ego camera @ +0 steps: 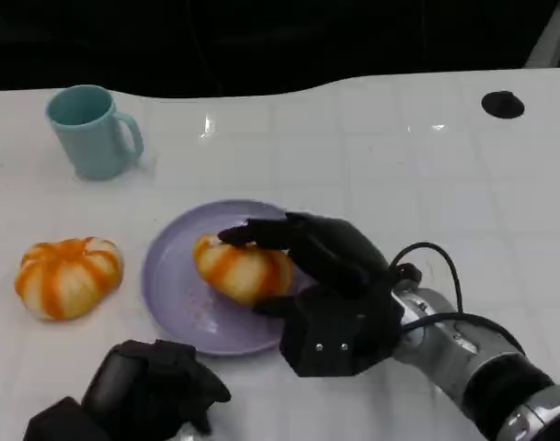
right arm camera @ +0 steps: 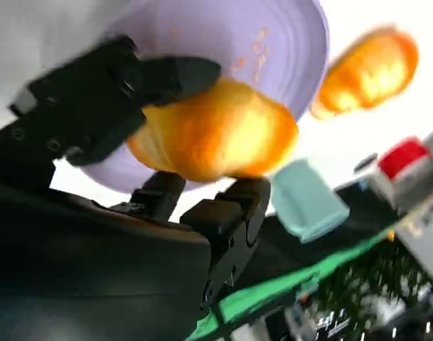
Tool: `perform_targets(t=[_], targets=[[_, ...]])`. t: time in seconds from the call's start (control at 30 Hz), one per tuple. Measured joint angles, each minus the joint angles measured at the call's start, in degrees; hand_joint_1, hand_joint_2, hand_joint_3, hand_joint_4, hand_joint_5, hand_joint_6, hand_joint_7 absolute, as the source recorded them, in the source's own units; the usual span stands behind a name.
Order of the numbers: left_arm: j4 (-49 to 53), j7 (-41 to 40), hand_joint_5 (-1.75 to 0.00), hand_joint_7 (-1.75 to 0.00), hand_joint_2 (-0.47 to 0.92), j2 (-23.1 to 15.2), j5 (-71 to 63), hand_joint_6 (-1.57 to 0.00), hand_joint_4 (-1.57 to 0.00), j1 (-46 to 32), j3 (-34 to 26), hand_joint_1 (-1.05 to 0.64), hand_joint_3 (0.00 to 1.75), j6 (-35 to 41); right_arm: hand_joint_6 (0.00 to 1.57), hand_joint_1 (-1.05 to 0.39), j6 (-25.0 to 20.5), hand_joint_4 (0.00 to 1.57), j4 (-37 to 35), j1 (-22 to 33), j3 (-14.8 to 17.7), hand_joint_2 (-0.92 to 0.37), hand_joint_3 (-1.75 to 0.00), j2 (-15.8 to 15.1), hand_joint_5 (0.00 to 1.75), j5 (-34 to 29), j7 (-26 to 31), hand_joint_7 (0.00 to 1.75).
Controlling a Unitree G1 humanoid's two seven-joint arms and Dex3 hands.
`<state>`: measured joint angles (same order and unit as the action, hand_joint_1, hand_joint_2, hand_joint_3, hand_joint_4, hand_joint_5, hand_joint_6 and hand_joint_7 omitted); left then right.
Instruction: Grasp the bread from the table and place it into the plate.
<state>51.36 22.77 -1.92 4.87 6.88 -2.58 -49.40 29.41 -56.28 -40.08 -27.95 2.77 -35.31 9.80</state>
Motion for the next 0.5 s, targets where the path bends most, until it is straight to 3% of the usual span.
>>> perform_targets(t=[0.23, 0.5], targets=[[0.1, -0.1, -1.14, -0.56, 0.92, 0.0, -0.2, -1.37, -1.22, 0.0, 0.0, -1.05, 0.17, -0.2, 0.13, -0.71, -0.7, 0.00, 6.4, 1.5, 0.0, -0.92, -0.22, -1.7, 0.09, 2.3, -7.9, 0.00], [0.1, -0.1, -1.13, -0.55, 0.92, 0.2, 0.0, -1.38, -1.23, 0.1, 0.0, -1.05, 0.14, -0.2, 0.21, -0.66, 0.1, 0.13, 16.7, 8.7, 1.6, -0.92, -0.19, -5.5, 0.19, 5.5, -11.5, 0.04]])
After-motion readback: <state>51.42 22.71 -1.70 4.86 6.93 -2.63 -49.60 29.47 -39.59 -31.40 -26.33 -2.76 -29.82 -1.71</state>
